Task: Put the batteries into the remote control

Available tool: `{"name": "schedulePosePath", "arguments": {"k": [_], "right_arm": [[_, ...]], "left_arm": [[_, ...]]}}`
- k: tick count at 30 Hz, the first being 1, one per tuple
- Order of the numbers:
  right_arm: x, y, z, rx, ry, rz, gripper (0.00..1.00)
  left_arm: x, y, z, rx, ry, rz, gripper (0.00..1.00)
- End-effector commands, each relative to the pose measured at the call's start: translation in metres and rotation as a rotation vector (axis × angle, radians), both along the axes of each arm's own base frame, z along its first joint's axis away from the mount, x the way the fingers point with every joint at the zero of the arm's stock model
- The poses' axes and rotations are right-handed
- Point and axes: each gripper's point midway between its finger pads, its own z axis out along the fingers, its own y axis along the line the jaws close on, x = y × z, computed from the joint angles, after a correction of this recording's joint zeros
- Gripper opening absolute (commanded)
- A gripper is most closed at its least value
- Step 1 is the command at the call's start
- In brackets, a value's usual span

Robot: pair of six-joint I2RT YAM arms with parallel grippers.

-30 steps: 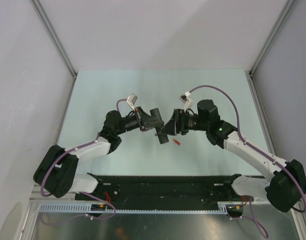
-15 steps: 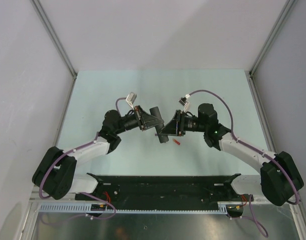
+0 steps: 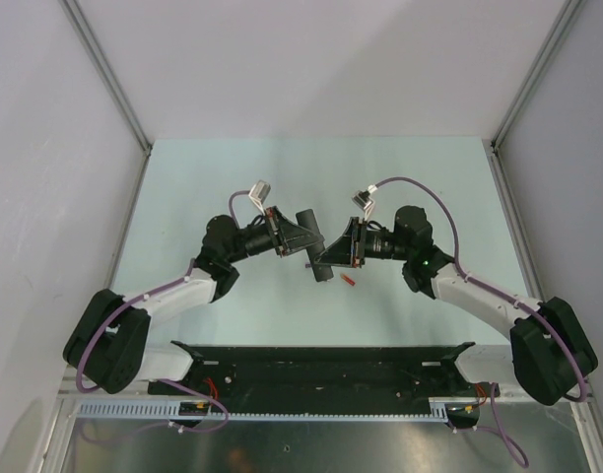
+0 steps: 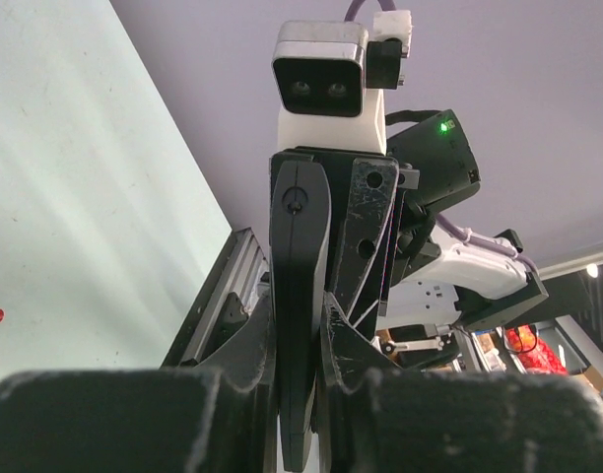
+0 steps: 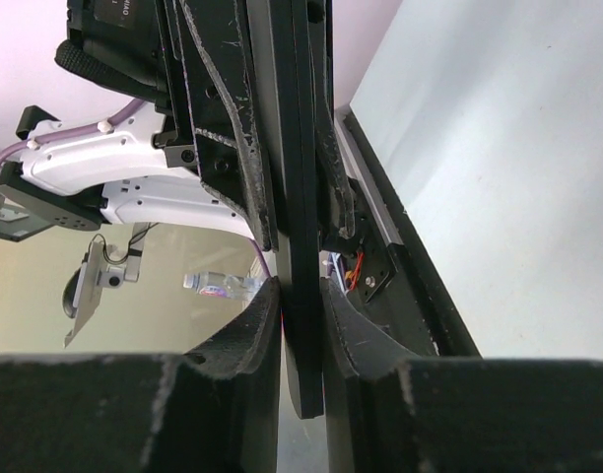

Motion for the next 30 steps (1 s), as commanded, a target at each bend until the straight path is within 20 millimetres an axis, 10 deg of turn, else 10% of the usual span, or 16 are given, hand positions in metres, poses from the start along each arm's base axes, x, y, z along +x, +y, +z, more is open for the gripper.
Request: {"name": "schedulePosePath", "arguments": {"k": [1, 30], "right_arm": [[-0.009, -0.003, -0.013, -0.028, 0.032, 0.020, 0.05], [-0.027, -0.002, -0.038, -0.099, 0.065, 0.055, 0.08]], "left_arm": [[0.005, 0.003, 0.052, -0.080, -0.139, 0.029, 0.00], [0.032, 0.018, 0.064, -0.091, -0.149, 0.095, 0.00]]}}
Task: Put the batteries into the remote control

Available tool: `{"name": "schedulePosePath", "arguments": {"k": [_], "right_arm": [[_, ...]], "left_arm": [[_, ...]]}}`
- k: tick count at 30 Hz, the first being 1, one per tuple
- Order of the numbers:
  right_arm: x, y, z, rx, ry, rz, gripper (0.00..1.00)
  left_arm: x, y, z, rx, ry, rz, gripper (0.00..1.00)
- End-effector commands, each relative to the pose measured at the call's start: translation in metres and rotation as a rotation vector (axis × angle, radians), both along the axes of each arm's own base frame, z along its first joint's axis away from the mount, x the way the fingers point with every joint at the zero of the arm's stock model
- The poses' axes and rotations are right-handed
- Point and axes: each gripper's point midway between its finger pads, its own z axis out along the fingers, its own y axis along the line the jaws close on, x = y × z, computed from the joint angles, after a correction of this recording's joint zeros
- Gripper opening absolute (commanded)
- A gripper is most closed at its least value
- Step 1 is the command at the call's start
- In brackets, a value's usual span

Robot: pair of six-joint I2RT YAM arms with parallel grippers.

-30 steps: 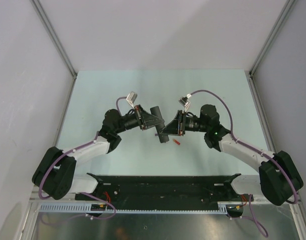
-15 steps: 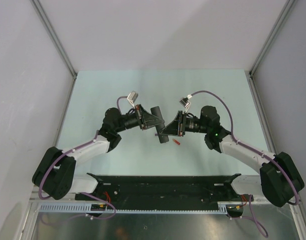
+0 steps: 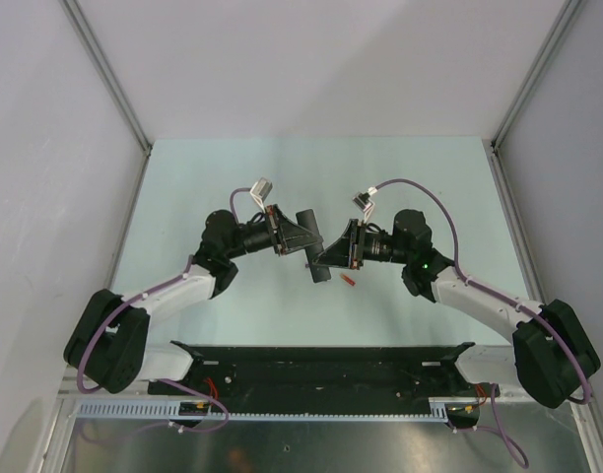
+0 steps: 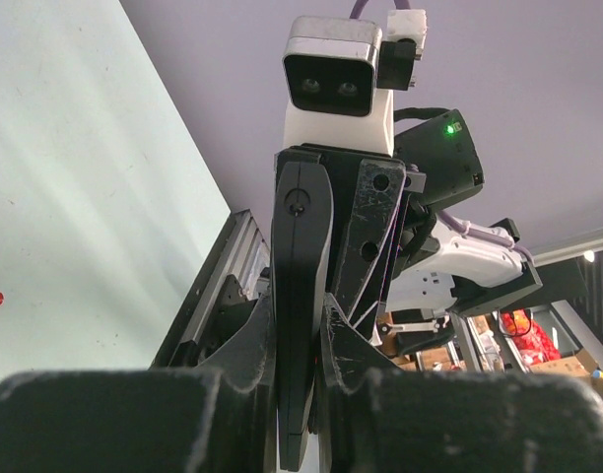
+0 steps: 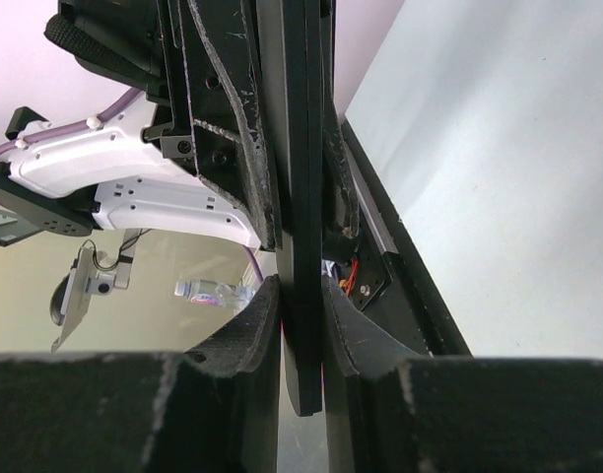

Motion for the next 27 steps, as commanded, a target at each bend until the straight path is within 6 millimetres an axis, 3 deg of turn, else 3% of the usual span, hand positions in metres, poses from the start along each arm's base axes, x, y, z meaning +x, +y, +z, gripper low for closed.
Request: {"name": "schedulePosePath", "arguments": {"k": [1, 27], "right_arm": [[-0.025, -0.005, -0.037, -0.100, 0.093, 0.078, 0.08], [-0.030, -0.005, -0.038, -0.103, 0.093, 0.084, 0.21]], "left_arm": [[0.033, 0.015, 0.064, -0.115, -0.169, 0.134, 0.00], [0.047, 0.017, 0.063, -0.107, -0.167, 0.151, 0.00]]}}
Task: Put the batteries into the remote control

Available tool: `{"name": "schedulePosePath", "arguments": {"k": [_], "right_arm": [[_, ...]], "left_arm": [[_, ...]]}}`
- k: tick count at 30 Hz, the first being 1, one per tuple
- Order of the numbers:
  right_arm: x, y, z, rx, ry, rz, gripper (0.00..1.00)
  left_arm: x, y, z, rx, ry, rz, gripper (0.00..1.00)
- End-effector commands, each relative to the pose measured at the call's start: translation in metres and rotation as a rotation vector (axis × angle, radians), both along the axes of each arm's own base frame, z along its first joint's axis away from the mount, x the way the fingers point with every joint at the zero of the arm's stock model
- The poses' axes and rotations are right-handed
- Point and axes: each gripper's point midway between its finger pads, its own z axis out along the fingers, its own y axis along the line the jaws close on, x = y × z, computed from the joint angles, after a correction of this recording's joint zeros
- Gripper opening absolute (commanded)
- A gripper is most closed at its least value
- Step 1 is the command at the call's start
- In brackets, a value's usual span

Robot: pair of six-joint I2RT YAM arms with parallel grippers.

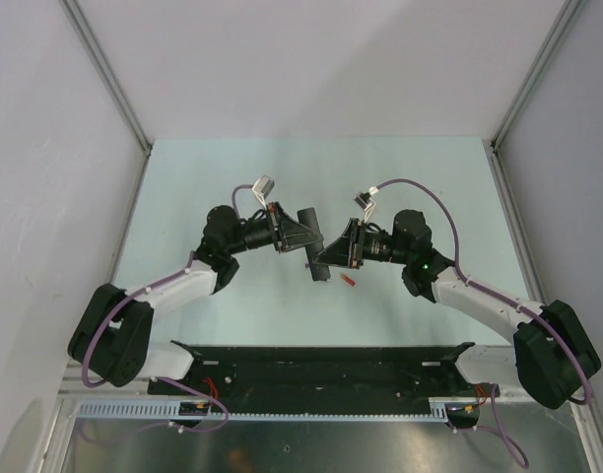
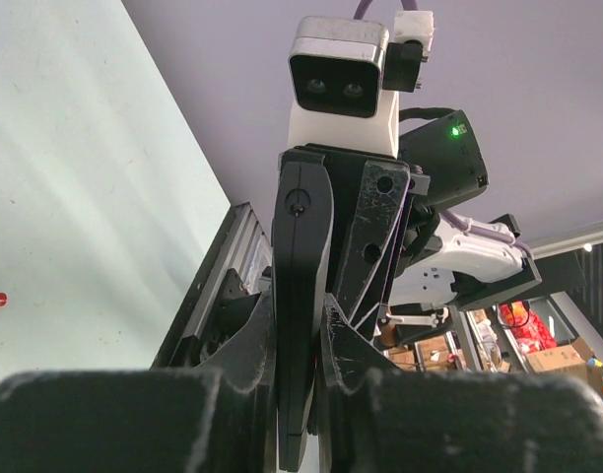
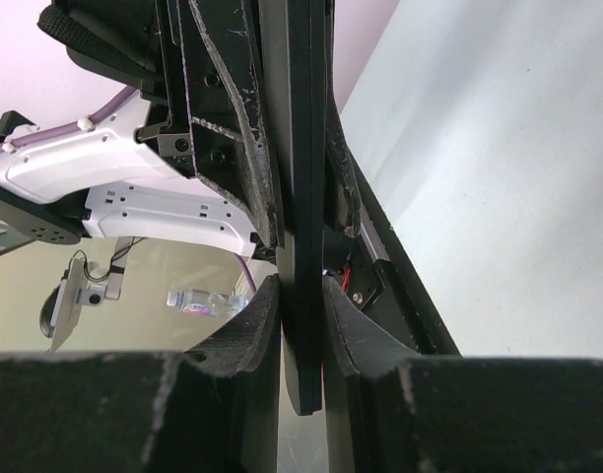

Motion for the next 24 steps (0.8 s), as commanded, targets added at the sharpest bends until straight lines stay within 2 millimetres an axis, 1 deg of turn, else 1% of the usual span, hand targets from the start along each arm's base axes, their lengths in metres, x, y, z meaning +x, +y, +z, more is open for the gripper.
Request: {"name": "schedulePosePath", "arguments": {"k": [1, 9, 13, 17, 19, 22, 24], "right_arm": [[-0.034, -0.005, -0.037, -0.095, 0.106, 0.113, 0.22], [-0.035, -0.005, -0.037, -0.096, 0.106, 0.115, 0.30], [-0.035, -0.006, -0.039, -0.099, 0.109, 0.112, 0.30], [-0.033, -0.006, -0.034, -0.082, 0.101, 0.104, 0.29], [-0.031, -0.006, -0.032, -0.073, 0.103, 0.100, 0.29], [-0.026, -0.007, -0.029, -0.062, 0.101, 0.081, 0.29], [-0.017, -0.010, -0.029, -0.060, 0.107, 0.049, 0.29]], "left_arm": [[0.043, 0.018, 0.063, -0.117, -0.166, 0.181, 0.00], [0.046, 0.018, 0.064, -0.117, -0.168, 0.181, 0.00], [0.046, 0.018, 0.064, -0.118, -0.165, 0.179, 0.00], [0.045, 0.018, 0.061, -0.113, -0.164, 0.180, 0.00], [0.045, 0.018, 0.057, -0.107, -0.158, 0.182, 0.00], [0.047, 0.019, 0.051, -0.100, -0.144, 0.192, 0.00], [0.049, 0.018, 0.047, -0.089, -0.149, 0.198, 0.00]]}}
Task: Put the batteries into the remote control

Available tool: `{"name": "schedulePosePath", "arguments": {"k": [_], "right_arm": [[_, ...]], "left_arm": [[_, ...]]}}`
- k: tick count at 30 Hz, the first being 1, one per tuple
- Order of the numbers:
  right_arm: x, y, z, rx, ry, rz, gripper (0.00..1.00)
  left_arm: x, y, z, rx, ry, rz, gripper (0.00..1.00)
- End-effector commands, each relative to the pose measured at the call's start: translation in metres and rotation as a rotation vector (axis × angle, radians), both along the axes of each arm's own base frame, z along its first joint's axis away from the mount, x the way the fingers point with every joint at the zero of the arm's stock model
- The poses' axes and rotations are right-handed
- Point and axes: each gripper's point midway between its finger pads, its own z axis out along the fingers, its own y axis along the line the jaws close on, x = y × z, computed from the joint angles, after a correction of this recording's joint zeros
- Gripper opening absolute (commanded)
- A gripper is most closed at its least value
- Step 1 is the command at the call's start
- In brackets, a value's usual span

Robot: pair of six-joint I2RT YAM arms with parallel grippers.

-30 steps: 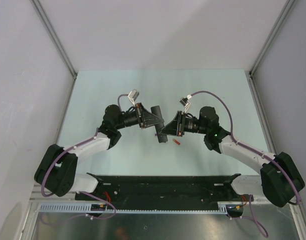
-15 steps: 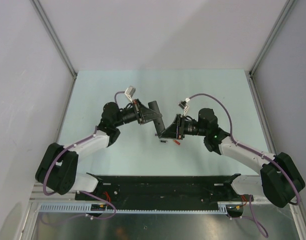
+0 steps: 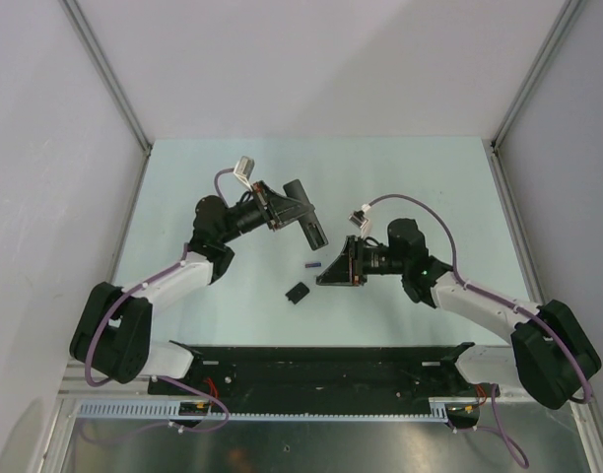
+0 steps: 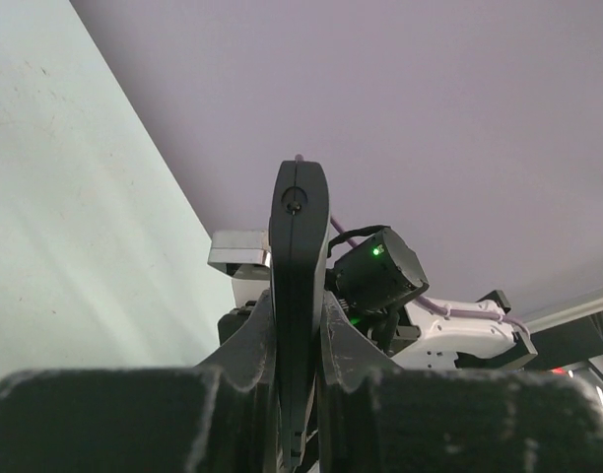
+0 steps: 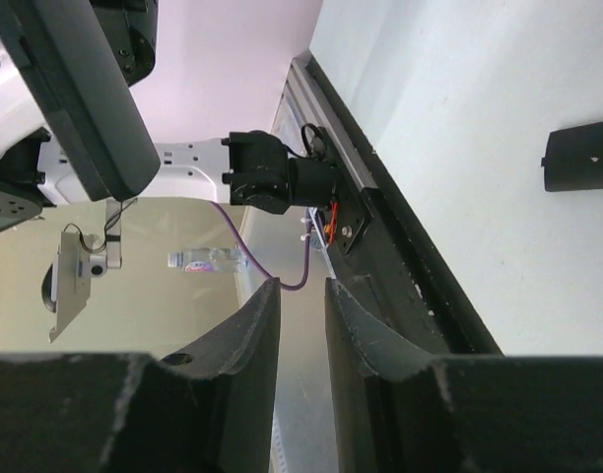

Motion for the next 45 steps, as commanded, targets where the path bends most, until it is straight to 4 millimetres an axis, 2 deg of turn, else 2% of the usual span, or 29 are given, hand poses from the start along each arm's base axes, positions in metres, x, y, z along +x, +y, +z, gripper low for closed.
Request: {"name": "schedulePosePath", "arguments": {"k": [1, 6, 7, 8, 10, 11, 12, 14, 15, 16, 17, 18, 20, 21, 24, 27, 32, 36, 39, 45], "right_arm": [[0.014, -0.003, 0.012, 0.038, -0.025, -0.040, 0.29], [0.027, -0.008, 0.008, -0.003, -0.055, -0.095, 0.32], [0.036, -0.011, -0.001, -0.058, -0.119, -0.135, 0.32], [0.034, -0.017, -0.017, -0.139, -0.089, -0.150, 0.33], [0.046, -0.024, -0.031, -0.257, -0.152, -0.222, 0.34], [0.042, -0.031, -0.048, -0.343, -0.165, -0.215, 0.35], [0.042, -0.034, -0.055, -0.384, -0.172, -0.227, 0.36], [0.043, -0.041, -0.075, -0.482, -0.181, -0.247, 0.37], [0.042, -0.042, -0.081, -0.508, -0.181, -0.248, 0.37], [0.045, -0.045, -0.086, -0.540, -0.193, -0.268, 0.37], [0.042, -0.043, -0.093, -0.564, -0.194, -0.255, 0.37], [0.042, -0.043, -0.095, -0.578, -0.210, -0.254, 0.37], [0.045, -0.044, -0.098, -0.614, -0.242, -0.275, 0.37], [0.048, -0.046, -0.101, -0.635, -0.256, -0.286, 0.38], [0.060, -0.061, -0.110, -0.745, -0.283, -0.348, 0.44], [0.082, -0.090, -0.114, -0.949, -0.350, -0.472, 0.48], [0.099, -0.106, -0.117, -1.052, -0.364, -0.478, 0.48], [0.107, -0.102, -0.113, -1.063, -0.390, -0.424, 0.46], [0.105, -0.100, -0.123, -1.084, -0.388, -0.364, 0.44], [0.101, -0.080, -0.139, -1.064, -0.377, -0.263, 0.44]], "left_arm": [[0.005, 0.003, 0.011, -0.014, -0.059, 0.033, 0.00], [0.016, 0.008, 0.006, -0.003, -0.056, 0.063, 0.00], [0.019, 0.013, 0.006, 0.000, -0.058, 0.079, 0.00], [0.021, 0.016, 0.005, 0.006, -0.061, 0.089, 0.00], [0.022, 0.027, 0.000, 0.013, -0.055, 0.120, 0.00], [0.022, 0.031, -0.003, 0.019, -0.052, 0.135, 0.00], [0.021, 0.036, -0.014, 0.031, -0.027, 0.147, 0.00], [0.017, 0.046, -0.015, 0.039, -0.042, 0.177, 0.00], [0.014, 0.050, -0.028, 0.056, -0.015, 0.191, 0.00], [0.012, 0.054, -0.031, 0.066, -0.014, 0.203, 0.00], [0.008, 0.060, -0.025, 0.075, -0.051, 0.221, 0.00], [0.004, 0.062, -0.038, 0.103, -0.020, 0.228, 0.00], [-0.004, 0.070, -0.034, 0.130, -0.061, 0.262, 0.00], [-0.008, 0.072, -0.045, 0.159, -0.028, 0.269, 0.00], [-0.020, 0.082, -0.055, 0.205, -0.014, 0.306, 0.00], [-0.031, 0.090, -0.066, 0.237, 0.010, 0.336, 0.00], [-0.049, 0.091, -0.076, 0.240, 0.020, 0.303, 0.00], [-0.060, 0.086, -0.091, 0.250, 0.052, 0.237, 0.00], [-0.066, 0.084, -0.102, 0.271, 0.055, 0.203, 0.00], [-0.072, 0.084, -0.103, 0.280, 0.021, 0.186, 0.00]]}}
